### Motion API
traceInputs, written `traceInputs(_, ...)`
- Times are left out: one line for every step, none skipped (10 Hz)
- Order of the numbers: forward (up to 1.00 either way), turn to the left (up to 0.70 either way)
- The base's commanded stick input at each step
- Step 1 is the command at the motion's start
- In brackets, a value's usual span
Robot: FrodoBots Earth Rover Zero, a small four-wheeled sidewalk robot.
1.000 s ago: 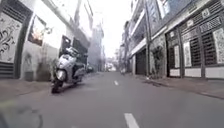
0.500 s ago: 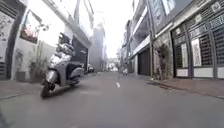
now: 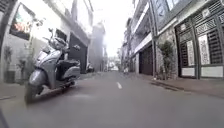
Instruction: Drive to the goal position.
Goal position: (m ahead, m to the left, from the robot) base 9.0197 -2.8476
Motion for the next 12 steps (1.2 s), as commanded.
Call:
traceInputs(1.0, 0.0)
traceInputs(1.0, 0.0)
traceInputs(1.0, 0.0)
traceInputs(1.0, 0.0)
traceInputs(1.0, 0.0)
traceInputs(1.0, 0.0)
traceInputs(1.0, 0.0)
traceInputs(1.0, 0.0)
traceInputs(1.0, 0.0)
traceInputs(1.0, 0.04)
traceInputs(1.0, 0.2)
traceInputs(1.0, 0.4)
